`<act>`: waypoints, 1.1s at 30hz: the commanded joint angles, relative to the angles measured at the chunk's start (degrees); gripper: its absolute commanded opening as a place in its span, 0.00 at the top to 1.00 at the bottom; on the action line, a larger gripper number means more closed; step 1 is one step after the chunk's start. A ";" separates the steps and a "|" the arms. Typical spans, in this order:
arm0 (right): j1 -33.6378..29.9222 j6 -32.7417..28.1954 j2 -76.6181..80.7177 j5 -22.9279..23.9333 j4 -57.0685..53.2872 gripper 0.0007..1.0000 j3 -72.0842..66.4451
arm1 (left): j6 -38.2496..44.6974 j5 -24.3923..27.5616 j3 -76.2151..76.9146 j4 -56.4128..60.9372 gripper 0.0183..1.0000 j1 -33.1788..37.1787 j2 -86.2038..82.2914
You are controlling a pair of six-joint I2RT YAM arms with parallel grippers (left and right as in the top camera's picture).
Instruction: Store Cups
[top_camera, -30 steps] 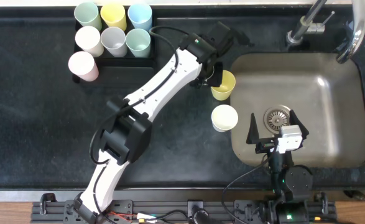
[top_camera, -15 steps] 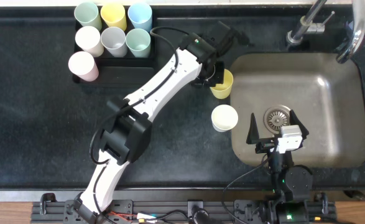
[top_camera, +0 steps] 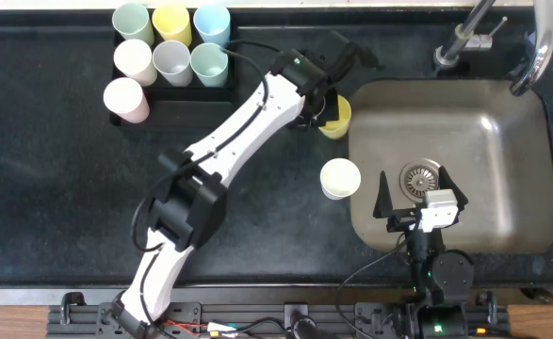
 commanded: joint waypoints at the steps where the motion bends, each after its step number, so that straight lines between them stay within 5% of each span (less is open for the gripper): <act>1: -0.22 0.17 -0.63 0.42 0.28 0.00 -0.81 | -16.92 -11.58 1.36 0.13 0.98 2.45 -12.41; 12: -0.22 0.17 -0.63 0.42 0.28 0.00 -0.81 | -43.39 -18.60 -3.65 -9.73 0.98 14.05 -24.13; 33: -0.22 0.17 -0.63 0.42 0.28 0.00 -0.81 | -50.62 -11.52 -22.27 -10.58 0.98 28.30 -27.61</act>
